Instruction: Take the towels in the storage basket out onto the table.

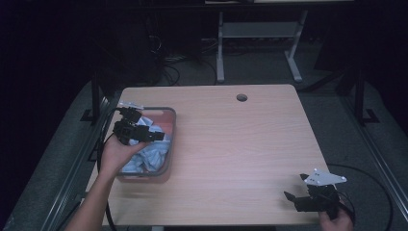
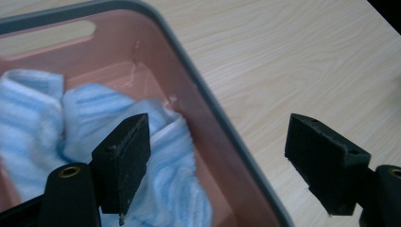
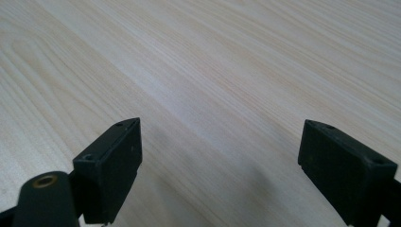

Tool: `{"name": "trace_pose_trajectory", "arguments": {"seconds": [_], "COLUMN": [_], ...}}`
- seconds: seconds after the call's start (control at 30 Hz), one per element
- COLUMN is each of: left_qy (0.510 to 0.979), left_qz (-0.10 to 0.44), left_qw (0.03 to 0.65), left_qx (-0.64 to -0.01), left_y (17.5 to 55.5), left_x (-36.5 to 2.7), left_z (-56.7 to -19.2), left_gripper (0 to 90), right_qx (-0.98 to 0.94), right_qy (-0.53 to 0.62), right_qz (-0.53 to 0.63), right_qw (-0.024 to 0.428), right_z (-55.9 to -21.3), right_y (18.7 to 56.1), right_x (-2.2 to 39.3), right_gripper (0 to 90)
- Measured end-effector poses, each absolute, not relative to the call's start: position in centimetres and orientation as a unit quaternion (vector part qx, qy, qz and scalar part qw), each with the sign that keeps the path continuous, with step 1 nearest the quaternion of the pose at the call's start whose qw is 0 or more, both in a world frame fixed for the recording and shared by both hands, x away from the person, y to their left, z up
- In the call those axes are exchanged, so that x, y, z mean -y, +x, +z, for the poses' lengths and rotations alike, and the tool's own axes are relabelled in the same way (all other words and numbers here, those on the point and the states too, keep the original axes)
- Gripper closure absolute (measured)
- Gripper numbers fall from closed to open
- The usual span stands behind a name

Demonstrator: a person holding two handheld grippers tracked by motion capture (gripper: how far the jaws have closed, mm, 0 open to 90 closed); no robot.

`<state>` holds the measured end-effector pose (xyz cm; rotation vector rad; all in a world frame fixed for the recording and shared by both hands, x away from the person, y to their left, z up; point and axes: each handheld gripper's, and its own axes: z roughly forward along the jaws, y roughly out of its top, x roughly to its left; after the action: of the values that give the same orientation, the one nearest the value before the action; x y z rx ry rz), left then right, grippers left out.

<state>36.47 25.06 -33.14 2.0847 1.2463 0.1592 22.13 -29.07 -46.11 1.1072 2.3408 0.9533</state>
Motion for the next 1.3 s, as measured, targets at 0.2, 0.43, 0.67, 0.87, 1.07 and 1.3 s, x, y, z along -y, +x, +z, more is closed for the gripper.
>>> {"name": "trace_pose_trajectory", "arguments": {"seconds": [0.2, 0.43, 0.67, 0.87, 1.07, 1.3], "left_qy": [0.792, 0.787, 0.784, 0.787, 0.797, 0.803], "left_qz": [0.064, 0.068, 0.065, 0.053, 0.042, 0.052], "left_qw": [0.334, 0.313, 0.29, 0.271, 0.236, 0.182], "left_qx": [-0.507, -0.528, -0.546, -0.552, -0.554, -0.564], "left_y": [36.6, 36.7, 36.9, 37.2, 37.9, 39.0], "left_x": [-26.9, -28.1, -28.7, -28.5, -27.7, -26.7], "left_z": [-34.1, -35.0, -36.5, -37.6, -38.6, -39.8], "left_gripper": [22.3, 22.4, 21.4, 22.0, 23.0, 29.2], "right_qx": [-0.833, -0.833, -0.833, -0.835, -0.836, -0.836], "right_qy": [0.394, 0.393, 0.393, 0.391, 0.388, 0.388], "right_qz": [0.34, 0.341, 0.341, 0.339, 0.339, 0.339], "right_qw": [0.188, 0.189, 0.188, 0.188, 0.189, 0.187], "right_z": [-46.2, -46.1, -46.0, -46.0, -46.0, -46.0], "right_y": [22.2, 22.1, 22.1, 22.1, 22.1, 22.1], "right_x": [29.0, 29.0, 29.0, 28.8, 28.8, 28.8], "right_gripper": [13.7, 13.7, 13.7, 13.7, 13.7, 13.7]}}
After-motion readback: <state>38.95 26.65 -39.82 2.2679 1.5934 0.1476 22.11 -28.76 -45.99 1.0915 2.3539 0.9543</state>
